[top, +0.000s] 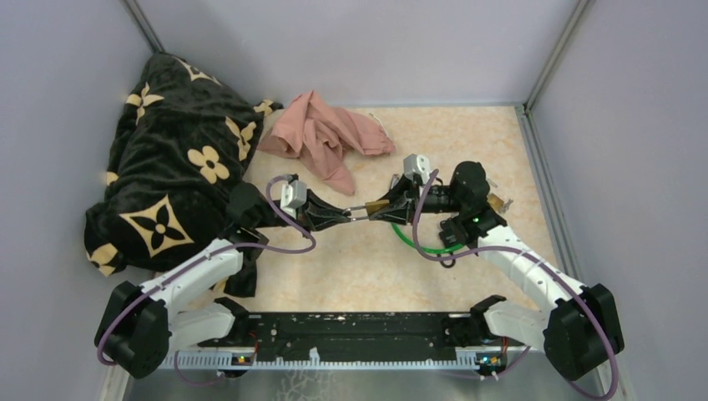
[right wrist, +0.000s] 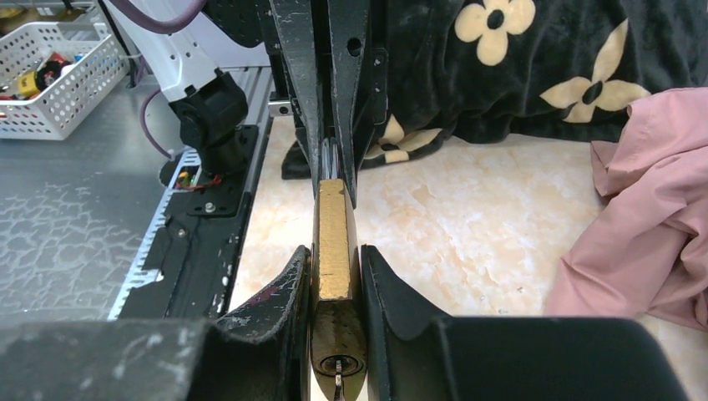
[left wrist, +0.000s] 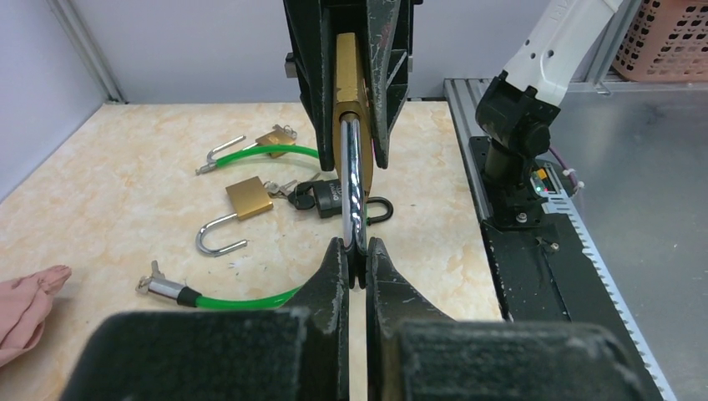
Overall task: Lock with the key
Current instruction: Lock the lock.
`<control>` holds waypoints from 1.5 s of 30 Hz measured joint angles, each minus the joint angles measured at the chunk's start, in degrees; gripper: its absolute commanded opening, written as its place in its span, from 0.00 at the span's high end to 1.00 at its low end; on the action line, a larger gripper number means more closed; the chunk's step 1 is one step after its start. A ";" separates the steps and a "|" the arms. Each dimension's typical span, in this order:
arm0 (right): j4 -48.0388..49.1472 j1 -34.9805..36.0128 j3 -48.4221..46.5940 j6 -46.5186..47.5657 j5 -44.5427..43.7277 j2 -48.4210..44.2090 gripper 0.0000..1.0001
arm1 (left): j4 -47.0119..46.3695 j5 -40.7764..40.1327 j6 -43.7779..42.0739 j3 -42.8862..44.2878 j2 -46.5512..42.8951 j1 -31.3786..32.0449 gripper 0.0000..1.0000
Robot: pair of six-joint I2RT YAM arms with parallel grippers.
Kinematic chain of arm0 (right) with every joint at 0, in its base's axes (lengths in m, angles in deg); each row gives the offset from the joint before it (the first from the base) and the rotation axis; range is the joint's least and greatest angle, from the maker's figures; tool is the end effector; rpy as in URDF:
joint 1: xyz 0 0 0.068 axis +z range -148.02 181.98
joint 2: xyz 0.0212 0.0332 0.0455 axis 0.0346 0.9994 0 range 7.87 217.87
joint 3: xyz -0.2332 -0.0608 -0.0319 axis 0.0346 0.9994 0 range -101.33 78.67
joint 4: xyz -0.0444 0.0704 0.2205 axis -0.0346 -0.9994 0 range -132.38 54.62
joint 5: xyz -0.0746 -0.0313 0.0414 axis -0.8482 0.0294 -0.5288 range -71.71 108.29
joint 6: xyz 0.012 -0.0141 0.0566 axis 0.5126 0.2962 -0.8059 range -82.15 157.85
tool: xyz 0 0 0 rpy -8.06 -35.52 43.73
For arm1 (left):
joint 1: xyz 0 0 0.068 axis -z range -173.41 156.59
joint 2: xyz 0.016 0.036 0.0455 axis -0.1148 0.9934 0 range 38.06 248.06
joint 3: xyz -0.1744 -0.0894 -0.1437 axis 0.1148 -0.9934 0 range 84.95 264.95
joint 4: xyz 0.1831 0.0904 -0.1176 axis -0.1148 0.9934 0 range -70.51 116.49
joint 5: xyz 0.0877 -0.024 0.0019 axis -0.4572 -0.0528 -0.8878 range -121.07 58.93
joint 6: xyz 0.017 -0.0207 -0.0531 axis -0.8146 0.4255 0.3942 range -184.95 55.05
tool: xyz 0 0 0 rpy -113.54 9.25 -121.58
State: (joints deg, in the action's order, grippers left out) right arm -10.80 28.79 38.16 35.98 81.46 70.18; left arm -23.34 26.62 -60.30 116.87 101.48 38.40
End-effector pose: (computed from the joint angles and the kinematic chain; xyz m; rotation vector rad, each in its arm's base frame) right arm 0.1871 0.1382 0.2995 -1.1980 1.1853 1.2116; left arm 0.1741 -0.1513 0.2787 1.1683 1.0710 -1.1903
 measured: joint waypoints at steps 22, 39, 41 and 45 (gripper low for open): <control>1.09 -1.86 0.07 -0.57 4.00 -2.01 1.00 | 3.30 0.59 -3.65 1.40 0.00 3.23 1.00; 14.53 -2.51 1.62 -11.56 1.66 -1.11 1.00 | -6.10 -5.66 11.26 1.31 0.44 3.17 1.00; 15.47 -2.49 1.88 -12.15 1.01 -1.11 1.00 | -6.32 -6.27 11.21 1.27 0.44 3.17 1.00; 16.52 -2.10 1.99 -12.72 0.28 -1.09 1.00 | -6.69 -6.34 11.21 1.25 0.66 3.19 1.00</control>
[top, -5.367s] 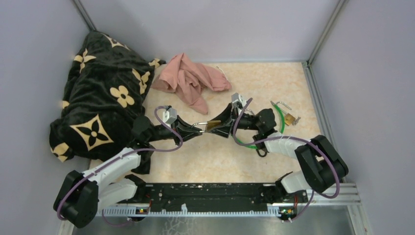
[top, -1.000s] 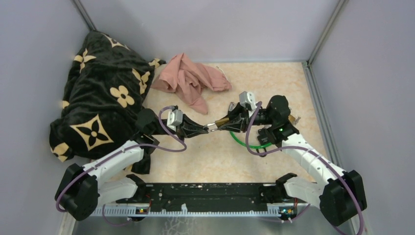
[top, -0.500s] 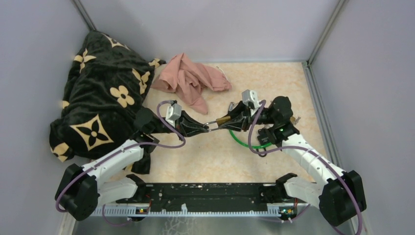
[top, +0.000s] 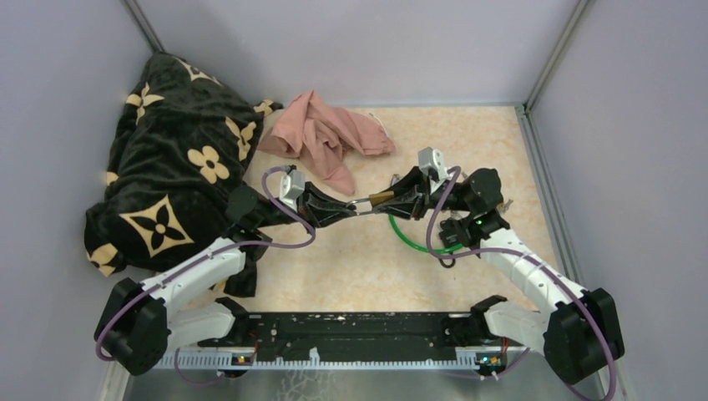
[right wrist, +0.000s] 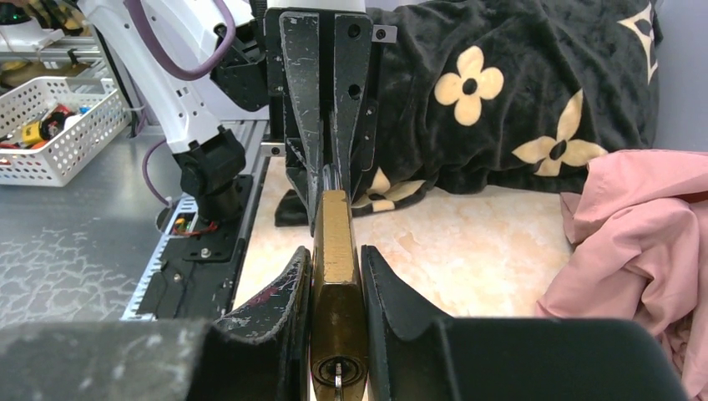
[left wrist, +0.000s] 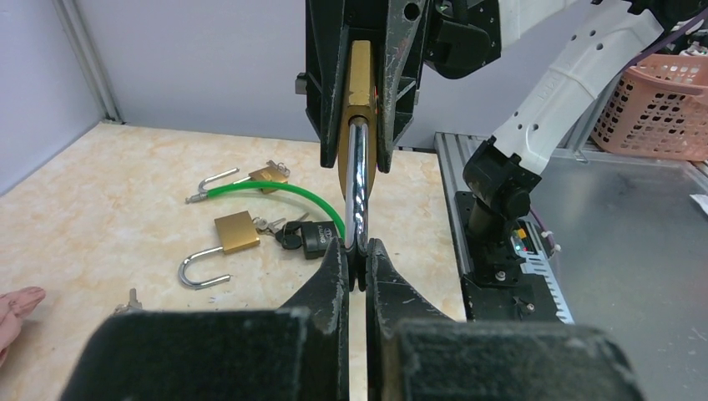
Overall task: Lock with the key
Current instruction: Lock the lock.
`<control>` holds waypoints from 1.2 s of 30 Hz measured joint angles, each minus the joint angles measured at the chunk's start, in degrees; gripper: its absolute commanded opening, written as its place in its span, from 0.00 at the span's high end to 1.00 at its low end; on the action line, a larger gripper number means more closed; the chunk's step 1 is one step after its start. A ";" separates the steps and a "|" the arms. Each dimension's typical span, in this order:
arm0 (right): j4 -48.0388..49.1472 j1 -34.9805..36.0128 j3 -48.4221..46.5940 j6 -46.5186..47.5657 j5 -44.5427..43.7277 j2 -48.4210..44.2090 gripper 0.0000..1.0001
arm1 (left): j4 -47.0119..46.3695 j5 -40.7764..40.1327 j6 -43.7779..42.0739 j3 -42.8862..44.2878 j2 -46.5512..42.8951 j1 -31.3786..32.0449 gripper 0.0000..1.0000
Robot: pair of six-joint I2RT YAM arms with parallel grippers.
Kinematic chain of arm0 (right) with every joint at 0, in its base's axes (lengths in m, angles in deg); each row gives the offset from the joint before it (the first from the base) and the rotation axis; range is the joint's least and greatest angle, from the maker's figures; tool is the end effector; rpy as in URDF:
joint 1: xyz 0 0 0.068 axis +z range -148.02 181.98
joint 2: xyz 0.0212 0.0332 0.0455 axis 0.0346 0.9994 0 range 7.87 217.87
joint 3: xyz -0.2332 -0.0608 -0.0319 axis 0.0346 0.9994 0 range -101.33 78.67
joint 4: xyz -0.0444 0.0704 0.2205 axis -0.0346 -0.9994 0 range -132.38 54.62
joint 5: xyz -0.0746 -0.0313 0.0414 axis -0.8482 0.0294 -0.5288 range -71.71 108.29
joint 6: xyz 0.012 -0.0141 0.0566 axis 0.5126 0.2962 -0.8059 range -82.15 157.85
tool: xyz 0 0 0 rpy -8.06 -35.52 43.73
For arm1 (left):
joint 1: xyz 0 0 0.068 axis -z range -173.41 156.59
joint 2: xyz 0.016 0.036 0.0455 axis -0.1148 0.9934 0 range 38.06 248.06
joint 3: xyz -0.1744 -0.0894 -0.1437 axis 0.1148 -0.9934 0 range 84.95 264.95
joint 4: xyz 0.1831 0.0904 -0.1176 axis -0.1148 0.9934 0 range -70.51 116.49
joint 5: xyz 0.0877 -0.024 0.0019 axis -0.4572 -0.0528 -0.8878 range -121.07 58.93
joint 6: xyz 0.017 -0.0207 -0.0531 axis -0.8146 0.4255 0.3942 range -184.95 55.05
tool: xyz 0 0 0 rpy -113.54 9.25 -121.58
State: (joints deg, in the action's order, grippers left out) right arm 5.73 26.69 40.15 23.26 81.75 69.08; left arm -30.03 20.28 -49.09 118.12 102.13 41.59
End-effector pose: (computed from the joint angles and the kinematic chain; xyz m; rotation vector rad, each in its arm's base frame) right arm 0.1836 0.1275 0.3189 -1.1114 1.0854 1.2366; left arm 0.1699 -0.1605 0.2954 1.0272 1.0876 -1.2830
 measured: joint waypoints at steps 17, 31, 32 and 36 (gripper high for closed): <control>6.56 0.55 0.68 -1.90 -2.03 1.62 1.00 | -1.99 -1.05 -4.98 0.13 1.68 0.02 1.00; 15.15 1.44 0.68 -4.31 -5.38 3.45 1.00 | -6.03 -9.27 -5.11 0.07 2.75 3.65 1.00; 15.39 1.44 0.68 -4.35 -5.55 3.45 1.00 | -6.12 -9.73 -5.20 0.07 2.75 3.76 1.00; 18.10 1.53 1.49 -4.98 -6.62 3.63 1.00 | -7.06 -10.86 -5.29 0.07 2.75 4.07 1.00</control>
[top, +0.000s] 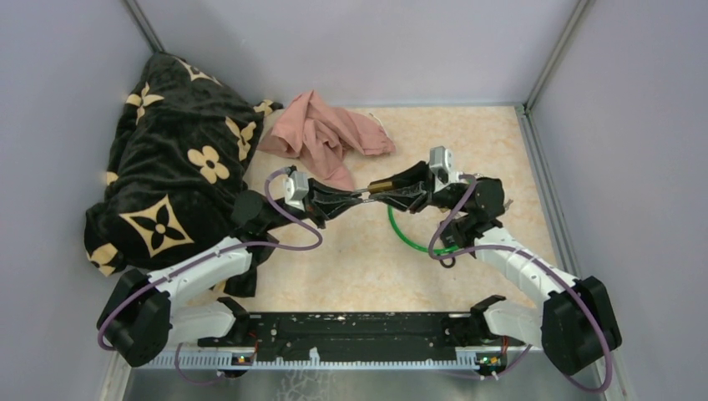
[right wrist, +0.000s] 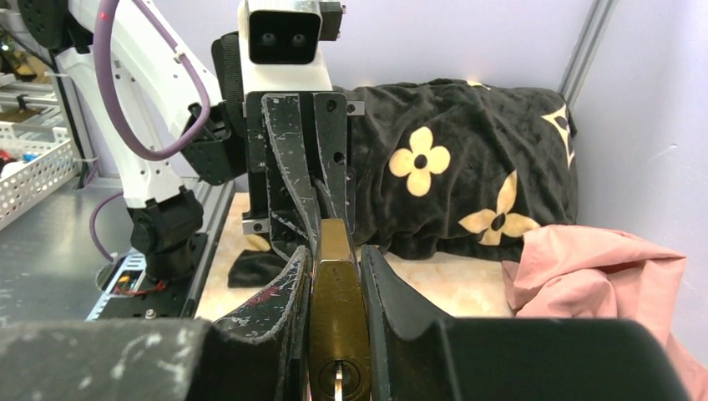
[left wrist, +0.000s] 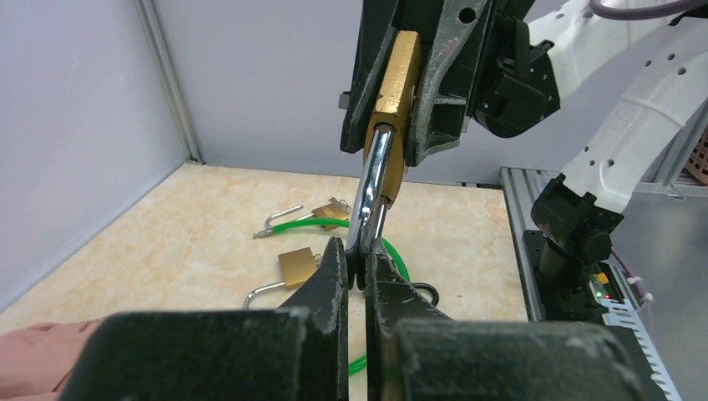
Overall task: Lock with the key
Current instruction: Lock the lock.
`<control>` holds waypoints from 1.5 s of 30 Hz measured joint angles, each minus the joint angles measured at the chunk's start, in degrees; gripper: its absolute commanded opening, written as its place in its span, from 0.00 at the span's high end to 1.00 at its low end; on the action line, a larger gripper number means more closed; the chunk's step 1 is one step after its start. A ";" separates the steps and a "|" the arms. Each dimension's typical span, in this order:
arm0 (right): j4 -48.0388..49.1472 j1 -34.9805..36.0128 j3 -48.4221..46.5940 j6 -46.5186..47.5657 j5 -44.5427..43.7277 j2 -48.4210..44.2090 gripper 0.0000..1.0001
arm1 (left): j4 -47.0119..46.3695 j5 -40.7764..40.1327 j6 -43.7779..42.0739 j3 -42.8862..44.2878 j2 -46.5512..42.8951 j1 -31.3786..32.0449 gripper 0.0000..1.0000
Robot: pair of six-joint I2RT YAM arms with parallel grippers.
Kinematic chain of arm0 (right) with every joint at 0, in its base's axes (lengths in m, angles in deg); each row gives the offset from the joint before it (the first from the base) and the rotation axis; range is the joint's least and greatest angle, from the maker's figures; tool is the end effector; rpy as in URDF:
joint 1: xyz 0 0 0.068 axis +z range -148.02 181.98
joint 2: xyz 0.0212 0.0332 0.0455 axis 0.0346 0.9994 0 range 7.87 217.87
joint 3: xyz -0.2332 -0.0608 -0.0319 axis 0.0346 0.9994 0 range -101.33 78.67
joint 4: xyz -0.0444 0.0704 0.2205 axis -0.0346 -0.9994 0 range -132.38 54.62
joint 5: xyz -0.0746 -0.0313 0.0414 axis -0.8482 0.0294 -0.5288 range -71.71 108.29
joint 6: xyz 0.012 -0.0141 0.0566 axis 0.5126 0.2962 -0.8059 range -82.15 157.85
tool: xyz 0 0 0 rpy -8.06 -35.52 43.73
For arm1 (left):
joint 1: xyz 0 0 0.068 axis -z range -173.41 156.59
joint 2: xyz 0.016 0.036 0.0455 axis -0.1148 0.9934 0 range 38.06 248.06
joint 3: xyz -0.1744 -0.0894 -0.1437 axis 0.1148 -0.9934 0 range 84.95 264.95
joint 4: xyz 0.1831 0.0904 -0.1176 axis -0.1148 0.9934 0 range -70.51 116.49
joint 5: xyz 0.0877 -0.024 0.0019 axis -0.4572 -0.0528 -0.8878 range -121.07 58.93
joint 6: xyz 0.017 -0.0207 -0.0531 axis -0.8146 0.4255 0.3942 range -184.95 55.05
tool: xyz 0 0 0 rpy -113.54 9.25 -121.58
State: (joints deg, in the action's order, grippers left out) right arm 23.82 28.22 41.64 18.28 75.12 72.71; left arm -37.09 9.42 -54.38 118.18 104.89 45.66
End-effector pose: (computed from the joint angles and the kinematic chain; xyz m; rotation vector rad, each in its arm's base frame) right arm 0.1854 0.1321 0.3272 -1.0118 0.9343 1.1816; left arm 0.1693 -0.1739 0.2994 0.9325 0.9871 -1.1492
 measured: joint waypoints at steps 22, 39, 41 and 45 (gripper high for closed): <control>17.09 1.03 5.53 -2.58 -9.88 9.18 1.00 | 3.69 -11.41 -1.42 0.02 1.29 0.04 1.00; 22.64 0.90 3.06 -3.56 -12.17 13.16 1.00 | -0.55 -20.37 -1.64 0.85 3.10 2.56 1.00; 24.15 0.90 3.04 -3.82 -12.48 13.49 1.00 | -1.44 -20.70 -1.86 0.96 3.26 2.73 1.00; 28.00 0.90 3.04 -4.72 -14.12 15.32 1.00 | -2.78 -22.91 -2.56 1.73 4.28 3.32 1.00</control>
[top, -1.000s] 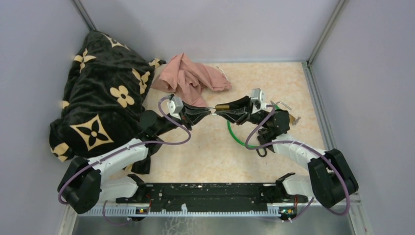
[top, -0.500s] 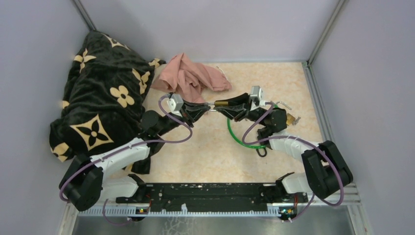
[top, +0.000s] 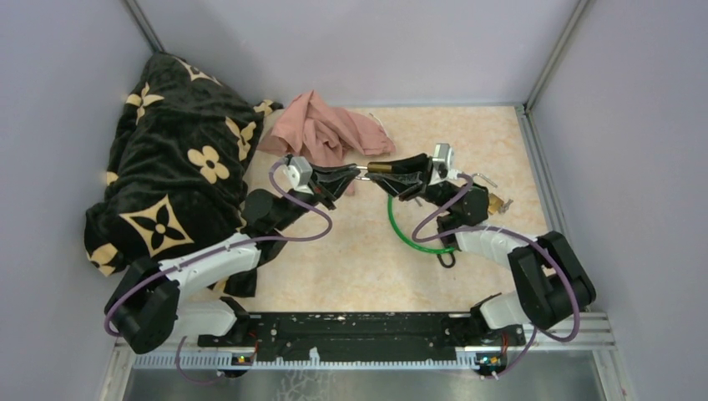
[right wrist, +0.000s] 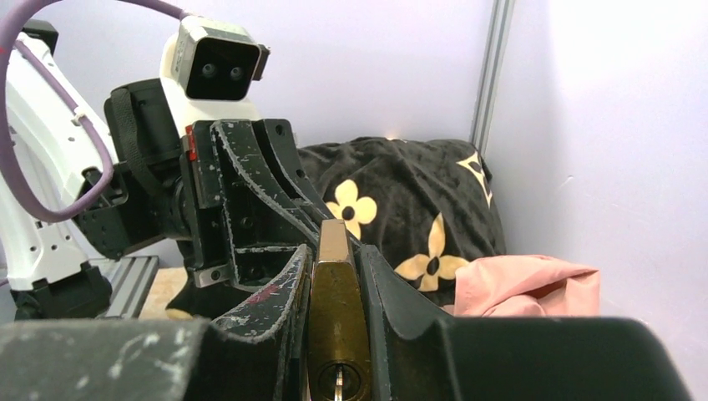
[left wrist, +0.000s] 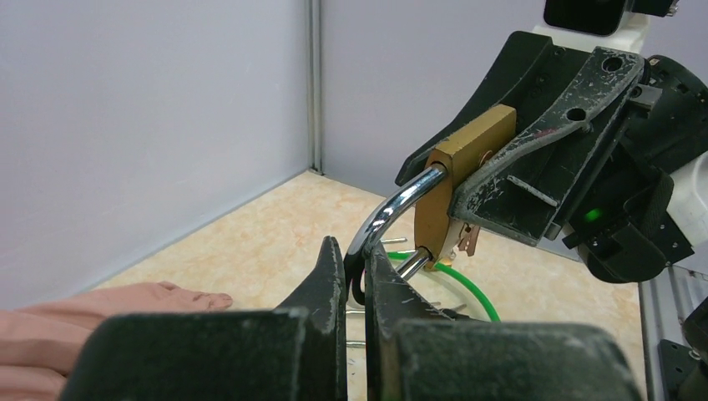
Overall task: Lock with the key
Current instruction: Lock the lock.
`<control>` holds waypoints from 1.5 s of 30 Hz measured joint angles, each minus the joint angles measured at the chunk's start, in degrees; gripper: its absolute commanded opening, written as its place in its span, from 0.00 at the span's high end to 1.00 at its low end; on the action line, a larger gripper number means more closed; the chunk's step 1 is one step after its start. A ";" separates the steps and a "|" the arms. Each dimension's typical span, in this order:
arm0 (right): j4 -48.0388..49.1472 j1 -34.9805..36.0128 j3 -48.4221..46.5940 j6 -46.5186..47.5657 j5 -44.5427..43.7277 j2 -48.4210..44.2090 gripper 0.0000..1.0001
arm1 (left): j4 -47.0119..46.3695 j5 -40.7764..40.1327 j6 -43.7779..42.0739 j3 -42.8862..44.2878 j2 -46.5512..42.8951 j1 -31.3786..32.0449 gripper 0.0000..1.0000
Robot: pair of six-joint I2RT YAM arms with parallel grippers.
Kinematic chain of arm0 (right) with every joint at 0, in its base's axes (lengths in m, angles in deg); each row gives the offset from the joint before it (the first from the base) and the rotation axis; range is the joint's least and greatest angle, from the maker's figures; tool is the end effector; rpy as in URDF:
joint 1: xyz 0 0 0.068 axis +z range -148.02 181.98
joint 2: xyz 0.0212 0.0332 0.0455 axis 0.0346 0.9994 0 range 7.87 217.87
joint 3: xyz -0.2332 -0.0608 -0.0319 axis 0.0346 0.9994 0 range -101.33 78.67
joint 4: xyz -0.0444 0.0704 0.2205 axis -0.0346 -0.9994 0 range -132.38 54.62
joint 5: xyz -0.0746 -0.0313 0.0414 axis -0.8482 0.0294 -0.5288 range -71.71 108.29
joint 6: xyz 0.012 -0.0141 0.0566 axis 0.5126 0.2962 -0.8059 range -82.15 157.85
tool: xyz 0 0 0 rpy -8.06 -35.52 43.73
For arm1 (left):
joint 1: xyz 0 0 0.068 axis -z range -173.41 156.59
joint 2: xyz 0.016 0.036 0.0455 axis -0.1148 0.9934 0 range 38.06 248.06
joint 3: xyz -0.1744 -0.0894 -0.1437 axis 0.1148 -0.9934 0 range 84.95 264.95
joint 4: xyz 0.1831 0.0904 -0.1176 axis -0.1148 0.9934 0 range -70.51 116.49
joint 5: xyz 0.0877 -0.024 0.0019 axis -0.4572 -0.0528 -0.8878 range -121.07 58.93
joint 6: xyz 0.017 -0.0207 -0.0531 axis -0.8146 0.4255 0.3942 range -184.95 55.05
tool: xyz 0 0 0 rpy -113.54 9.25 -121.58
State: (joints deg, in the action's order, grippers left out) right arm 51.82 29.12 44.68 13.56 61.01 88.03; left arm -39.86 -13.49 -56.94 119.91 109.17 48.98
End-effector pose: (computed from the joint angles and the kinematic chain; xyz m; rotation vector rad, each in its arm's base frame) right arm 0.2125 0.1423 0.2976 -0.7600 0.8418 1.1229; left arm 0.1843 -0.1861 0.2999 0.6271 1.0692 -0.9481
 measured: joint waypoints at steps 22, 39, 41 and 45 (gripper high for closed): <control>0.20 -0.04 -8.48 -1.05 -0.83 3.30 1.00 | -2.80 -5.07 -0.83 4.81 1.70 0.57 1.00; -11.23 -0.02 -14.60 0.37 3.54 1.49 1.00 | -0.61 -6.88 -1.38 5.66 -0.31 0.70 1.00; -13.73 -0.02 -13.18 0.94 5.03 -1.42 1.00 | 1.18 -2.47 -1.36 5.09 -2.14 0.17 1.00; -20.98 0.94 -10.54 2.67 8.20 -6.69 1.00 | 5.99 10.40 -1.03 4.11 -5.79 -3.15 1.00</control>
State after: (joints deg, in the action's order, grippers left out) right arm 30.84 30.06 34.14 16.22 69.20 81.35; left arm -33.87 -3.09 -57.96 124.02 103.38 45.83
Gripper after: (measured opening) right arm 0.213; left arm 0.039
